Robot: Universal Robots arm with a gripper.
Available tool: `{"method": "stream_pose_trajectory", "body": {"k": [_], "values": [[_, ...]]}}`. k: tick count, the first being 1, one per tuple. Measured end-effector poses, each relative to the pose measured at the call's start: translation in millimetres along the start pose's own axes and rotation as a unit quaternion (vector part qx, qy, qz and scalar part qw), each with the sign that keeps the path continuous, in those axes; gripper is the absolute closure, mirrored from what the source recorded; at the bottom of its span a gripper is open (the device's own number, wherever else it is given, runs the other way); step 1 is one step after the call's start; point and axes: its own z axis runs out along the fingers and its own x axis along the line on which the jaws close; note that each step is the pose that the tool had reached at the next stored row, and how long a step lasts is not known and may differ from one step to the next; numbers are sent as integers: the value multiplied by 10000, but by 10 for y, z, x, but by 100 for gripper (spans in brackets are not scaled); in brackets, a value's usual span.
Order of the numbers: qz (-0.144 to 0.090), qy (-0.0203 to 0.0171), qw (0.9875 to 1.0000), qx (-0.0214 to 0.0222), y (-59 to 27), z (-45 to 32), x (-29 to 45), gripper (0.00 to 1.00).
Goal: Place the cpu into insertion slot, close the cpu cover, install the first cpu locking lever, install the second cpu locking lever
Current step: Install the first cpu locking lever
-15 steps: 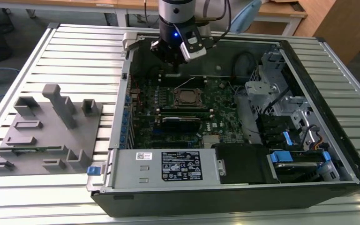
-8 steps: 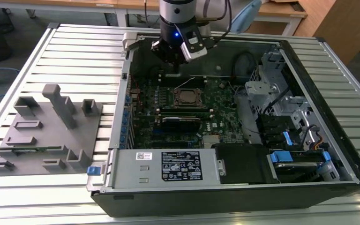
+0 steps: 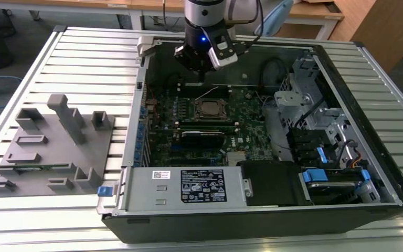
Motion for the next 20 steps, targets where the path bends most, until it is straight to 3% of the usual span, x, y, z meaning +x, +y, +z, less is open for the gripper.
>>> {"method": "stream_pose_trajectory", "body": {"k": [20], "values": [[1, -1, 10000, -1, -12, 102, -36, 89]]}}
